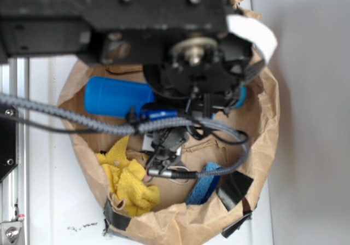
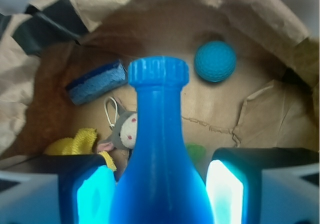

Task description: Grab the blue bottle.

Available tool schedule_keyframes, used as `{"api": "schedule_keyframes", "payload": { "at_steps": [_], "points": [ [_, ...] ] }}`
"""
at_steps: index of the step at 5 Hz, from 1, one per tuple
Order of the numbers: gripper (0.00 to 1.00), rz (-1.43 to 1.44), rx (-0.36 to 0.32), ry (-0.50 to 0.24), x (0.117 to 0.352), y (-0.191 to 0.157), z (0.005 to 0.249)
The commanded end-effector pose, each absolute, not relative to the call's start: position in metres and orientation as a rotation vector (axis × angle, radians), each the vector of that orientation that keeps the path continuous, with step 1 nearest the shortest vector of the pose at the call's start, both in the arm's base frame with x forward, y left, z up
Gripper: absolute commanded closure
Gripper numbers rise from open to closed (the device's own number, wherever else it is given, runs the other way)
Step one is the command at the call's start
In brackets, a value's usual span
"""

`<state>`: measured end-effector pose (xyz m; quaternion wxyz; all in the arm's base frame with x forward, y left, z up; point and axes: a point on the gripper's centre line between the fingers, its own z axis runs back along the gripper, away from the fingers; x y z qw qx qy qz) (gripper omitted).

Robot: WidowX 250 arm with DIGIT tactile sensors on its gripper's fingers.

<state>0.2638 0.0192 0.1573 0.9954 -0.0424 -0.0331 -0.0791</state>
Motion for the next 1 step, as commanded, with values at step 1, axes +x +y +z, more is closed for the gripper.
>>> {"api": "schedule_keyframes", "payload": {
  "at_steps": [1],
  "points": [
    [1.0, -0.139, -0.076, -0.153, 0.2697, 0.0272, 0.1835]
  ]
}}
